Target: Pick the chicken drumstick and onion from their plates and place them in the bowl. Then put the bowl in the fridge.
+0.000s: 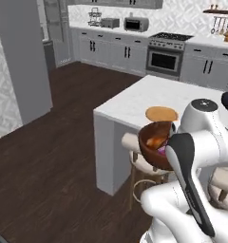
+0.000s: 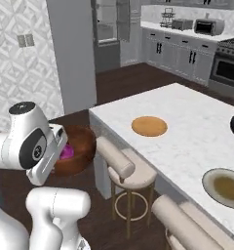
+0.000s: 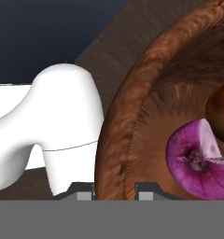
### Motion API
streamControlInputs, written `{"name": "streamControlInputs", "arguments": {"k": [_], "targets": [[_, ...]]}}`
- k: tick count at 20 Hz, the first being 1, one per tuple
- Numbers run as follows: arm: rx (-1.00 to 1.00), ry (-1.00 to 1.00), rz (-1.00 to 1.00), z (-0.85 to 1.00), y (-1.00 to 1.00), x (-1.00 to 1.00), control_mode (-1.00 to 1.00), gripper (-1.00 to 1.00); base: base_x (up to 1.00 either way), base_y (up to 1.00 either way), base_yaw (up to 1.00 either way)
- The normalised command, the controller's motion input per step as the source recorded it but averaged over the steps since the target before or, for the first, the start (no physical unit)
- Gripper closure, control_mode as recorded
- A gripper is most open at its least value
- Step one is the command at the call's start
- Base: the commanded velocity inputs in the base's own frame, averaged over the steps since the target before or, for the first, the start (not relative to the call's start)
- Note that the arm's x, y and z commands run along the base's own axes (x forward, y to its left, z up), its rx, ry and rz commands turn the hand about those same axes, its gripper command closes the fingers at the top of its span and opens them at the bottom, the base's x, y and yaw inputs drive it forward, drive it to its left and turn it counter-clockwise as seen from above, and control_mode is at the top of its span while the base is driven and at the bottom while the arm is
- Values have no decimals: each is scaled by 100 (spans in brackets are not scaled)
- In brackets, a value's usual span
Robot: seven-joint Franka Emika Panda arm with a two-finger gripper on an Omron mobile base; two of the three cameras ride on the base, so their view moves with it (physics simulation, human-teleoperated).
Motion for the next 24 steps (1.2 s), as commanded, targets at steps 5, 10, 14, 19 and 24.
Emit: {"name": "streamControlInputs", "arguments": {"k": [5,10,14,19,24], "targets": [[0,0,0,0,0,0,100,100,57,28,65],[0,0,0,0,0,0,100,100,100,68,6],[0,0,0,0,0,0,100,100,100,58,0],[0,0,0,0,0,0,100,100,100,62,0],[0,0,0,0,0,0,100,100,100,50,-8]]}}
